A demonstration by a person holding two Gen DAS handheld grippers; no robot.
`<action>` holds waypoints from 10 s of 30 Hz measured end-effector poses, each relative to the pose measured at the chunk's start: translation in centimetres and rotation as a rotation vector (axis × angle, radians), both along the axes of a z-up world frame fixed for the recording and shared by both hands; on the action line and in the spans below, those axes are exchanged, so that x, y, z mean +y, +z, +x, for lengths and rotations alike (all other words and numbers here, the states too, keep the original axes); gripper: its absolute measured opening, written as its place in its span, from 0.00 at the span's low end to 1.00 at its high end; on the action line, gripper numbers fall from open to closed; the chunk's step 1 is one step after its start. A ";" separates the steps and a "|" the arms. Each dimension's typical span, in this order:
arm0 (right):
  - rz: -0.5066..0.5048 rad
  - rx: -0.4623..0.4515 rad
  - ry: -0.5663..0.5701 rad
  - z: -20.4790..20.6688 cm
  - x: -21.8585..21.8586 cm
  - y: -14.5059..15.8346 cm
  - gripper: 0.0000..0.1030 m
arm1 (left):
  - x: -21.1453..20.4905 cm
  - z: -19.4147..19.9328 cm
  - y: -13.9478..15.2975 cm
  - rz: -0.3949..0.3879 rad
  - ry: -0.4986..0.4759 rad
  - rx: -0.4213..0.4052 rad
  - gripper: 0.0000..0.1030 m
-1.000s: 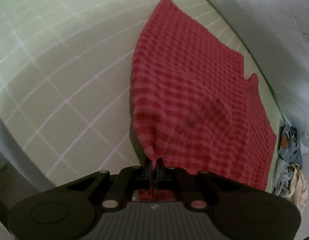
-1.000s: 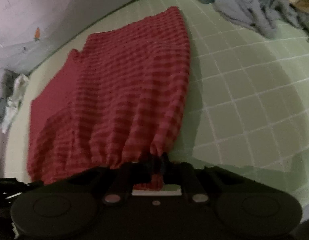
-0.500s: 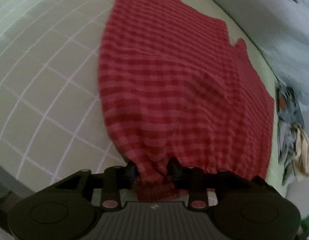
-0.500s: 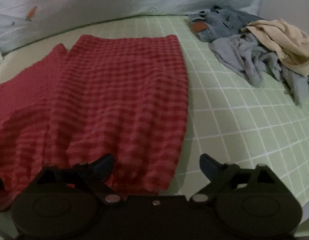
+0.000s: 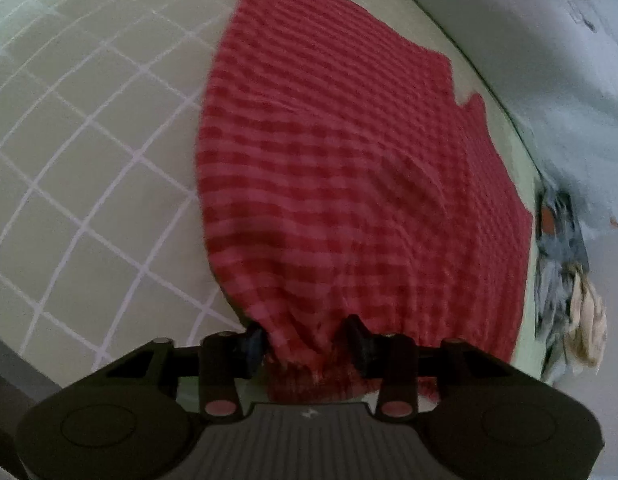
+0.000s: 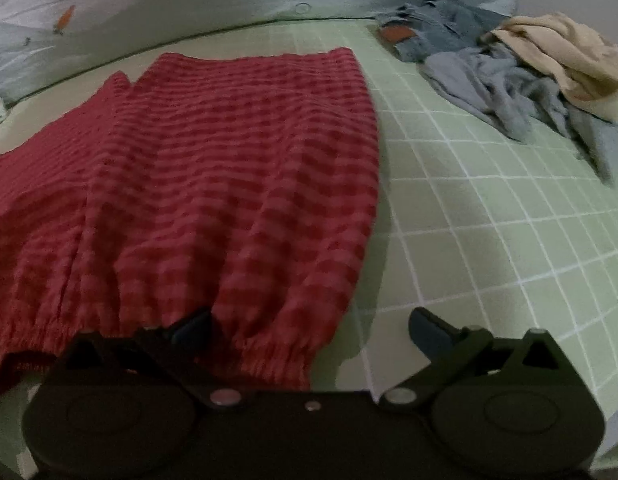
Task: Fold clothes
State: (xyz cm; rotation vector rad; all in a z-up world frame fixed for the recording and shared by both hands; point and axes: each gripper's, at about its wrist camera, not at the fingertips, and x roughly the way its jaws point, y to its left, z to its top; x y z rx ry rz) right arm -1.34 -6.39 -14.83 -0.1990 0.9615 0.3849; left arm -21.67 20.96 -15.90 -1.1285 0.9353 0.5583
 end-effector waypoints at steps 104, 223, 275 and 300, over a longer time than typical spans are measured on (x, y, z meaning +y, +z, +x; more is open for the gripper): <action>0.168 0.157 0.192 -1.8 -4.9 4.3 0.31 | -11.4 8.1 0.3 0.087 -0.457 0.001 0.15; 0.494 -0.050 0.139 13.1 -0.2 6.8 0.00 | 3.5 23.2 2.2 0.171 -0.144 -0.103 0.38; 0.681 -0.028 0.064 16.0 -3.5 6.3 0.01 | 3.8 23.5 9.4 0.323 -0.026 -0.225 0.00; 0.403 0.134 0.016 14.8 -3.0 0.7 0.18 | -4.6 23.1 1.2 0.355 -0.442 0.106 0.47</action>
